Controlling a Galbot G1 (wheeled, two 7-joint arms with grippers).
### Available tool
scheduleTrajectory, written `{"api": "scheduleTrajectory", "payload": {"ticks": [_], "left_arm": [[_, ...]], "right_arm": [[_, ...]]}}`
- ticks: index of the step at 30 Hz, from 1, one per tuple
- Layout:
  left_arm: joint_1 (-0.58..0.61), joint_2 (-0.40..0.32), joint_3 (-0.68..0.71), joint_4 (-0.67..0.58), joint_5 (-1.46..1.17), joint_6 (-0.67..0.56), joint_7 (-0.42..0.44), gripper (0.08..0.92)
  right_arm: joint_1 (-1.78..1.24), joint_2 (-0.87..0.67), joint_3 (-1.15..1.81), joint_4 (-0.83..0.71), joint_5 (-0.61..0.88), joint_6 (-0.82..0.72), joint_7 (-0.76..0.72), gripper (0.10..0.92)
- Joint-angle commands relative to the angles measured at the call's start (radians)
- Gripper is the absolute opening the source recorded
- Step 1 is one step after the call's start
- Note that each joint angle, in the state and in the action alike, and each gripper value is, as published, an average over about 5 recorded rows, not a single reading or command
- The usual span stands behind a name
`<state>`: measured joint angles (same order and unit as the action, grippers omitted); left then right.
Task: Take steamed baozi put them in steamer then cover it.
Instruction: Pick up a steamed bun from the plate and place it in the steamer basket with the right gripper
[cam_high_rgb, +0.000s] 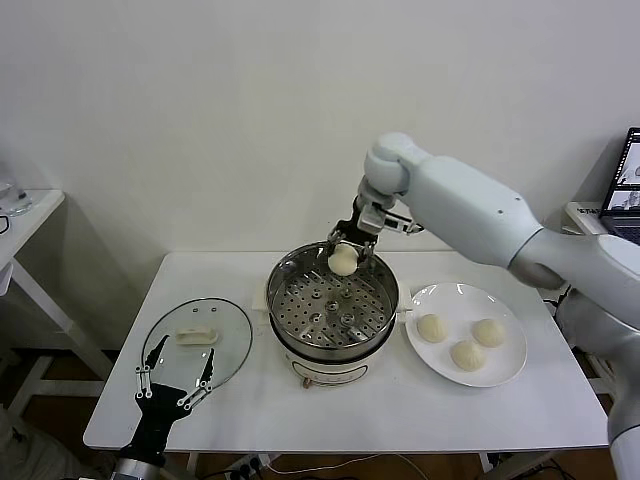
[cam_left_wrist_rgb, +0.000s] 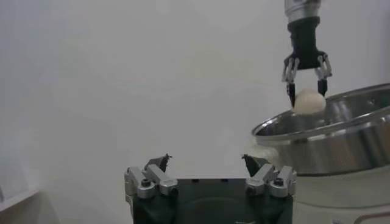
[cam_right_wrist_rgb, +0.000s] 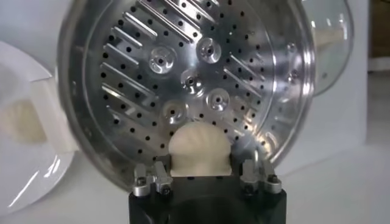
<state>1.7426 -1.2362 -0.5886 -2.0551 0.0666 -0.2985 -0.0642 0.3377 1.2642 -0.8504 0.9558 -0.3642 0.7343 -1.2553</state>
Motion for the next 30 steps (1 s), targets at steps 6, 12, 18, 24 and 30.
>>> {"api": "scheduleTrajectory", "payload": {"ticks": [6,12,18,24,30], "left_arm": [[-0.004,-0.001,-0.001,0.006,0.000,-0.008,-0.001,0.823],[-0.008,0.001,-0.003,0.010,0.000,-0.010,-0.002,0.823],[-0.012,0.001,-0.002,0.014,0.000,-0.012,-0.003,0.823],[-0.014,0.002,-0.005,0.015,0.000,-0.012,-0.003,0.823],[-0.009,0.006,-0.015,0.011,0.000,-0.010,-0.002,0.823]], "right_arm": [[-0.051,0.094,0.012,-0.111,-0.117,0.041,0.021,0.662],[-0.065,0.123,0.026,-0.146,-0.158,0.050,0.044,0.667],[-0.072,0.133,0.032,-0.157,-0.173,0.057,0.060,0.764],[-0.057,0.098,0.043,-0.093,-0.136,0.064,0.066,0.821],[0.043,-0.087,-0.016,0.128,0.151,-0.143,-0.005,0.823]]}}
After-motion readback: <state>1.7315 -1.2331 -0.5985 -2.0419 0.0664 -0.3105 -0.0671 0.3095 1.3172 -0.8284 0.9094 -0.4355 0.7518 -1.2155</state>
